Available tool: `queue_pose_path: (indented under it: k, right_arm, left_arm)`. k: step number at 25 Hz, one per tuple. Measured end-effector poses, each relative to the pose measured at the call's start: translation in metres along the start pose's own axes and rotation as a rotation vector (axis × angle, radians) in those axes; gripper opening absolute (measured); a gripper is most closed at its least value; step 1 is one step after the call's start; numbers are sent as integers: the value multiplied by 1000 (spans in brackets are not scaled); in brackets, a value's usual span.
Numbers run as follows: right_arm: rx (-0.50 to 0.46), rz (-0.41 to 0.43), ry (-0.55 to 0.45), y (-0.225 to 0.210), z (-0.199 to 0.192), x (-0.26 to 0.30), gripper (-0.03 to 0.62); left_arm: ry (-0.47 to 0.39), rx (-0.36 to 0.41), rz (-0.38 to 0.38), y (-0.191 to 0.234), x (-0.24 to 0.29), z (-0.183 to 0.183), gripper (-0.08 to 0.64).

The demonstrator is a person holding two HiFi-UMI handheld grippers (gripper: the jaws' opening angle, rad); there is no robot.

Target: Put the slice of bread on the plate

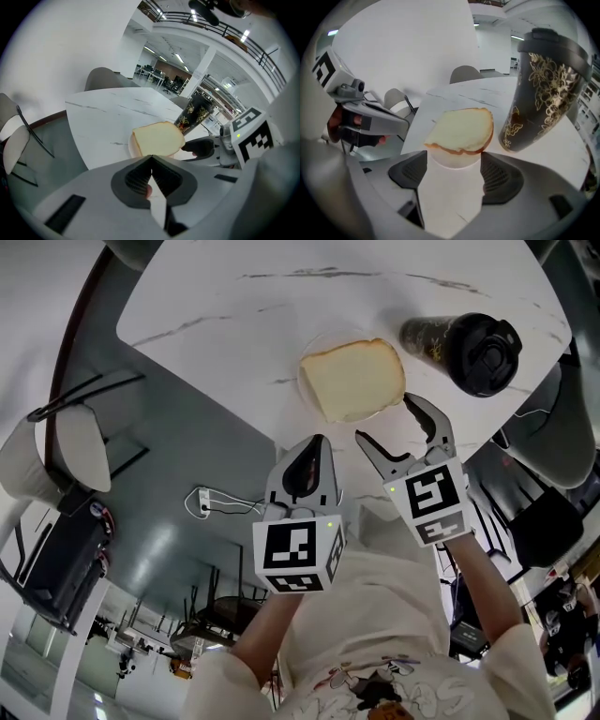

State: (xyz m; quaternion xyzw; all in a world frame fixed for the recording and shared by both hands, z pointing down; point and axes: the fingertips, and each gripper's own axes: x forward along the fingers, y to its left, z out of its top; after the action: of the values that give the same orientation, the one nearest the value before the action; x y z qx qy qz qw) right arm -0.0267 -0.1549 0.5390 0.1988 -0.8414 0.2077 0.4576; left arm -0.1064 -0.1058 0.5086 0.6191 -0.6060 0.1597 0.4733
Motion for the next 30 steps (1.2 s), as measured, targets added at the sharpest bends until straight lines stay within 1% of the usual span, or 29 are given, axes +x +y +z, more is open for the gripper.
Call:
queue_pose_path:
  k: [4,7,10,13,16,17,18,19,22,25,30]
  right_arm:
    - [-83,-51,30,-4,-4,0,348]
    - [-137,-80,72,-6,-10,0,347]
    - [-193,-93,120,-7,-17,0,347]
    - [-235,-104,128,-5,-15,-2,345]
    - [-226,-98,111,-1,-10,-7,344]
    - [-220,-101,97,-1,-8,-10,326]
    - [-214,-103,79,0,-5,-14,280]
    - [-208,-98,55,2,0,-18,257]
    - [-179,-42,-31,12,17,-32,197]
    - [-151,-1,-79,23,27,-43,195]
    - [-110,38,-125,35,34,-64,195]
  left_arm:
    - [-2,-3,3,2,-1,0,9]
    - [-4,-4,1,3,-3,-1,9]
    - [-6,-5,1,4,-4,0,9]
    - [-9,-3,2,5,-6,1,9]
    - [-16,2,3,4,-10,4,9]
    - [-20,5,3,4,-11,6,9]
    - [-24,8,3,3,-13,9,9]
    - [-30,12,3,2,-15,11,9]
    - [-52,24,6,-2,-23,19,9]
    - [-77,39,13,-6,-34,28,9]
    - [-113,56,19,-16,-55,36,9]
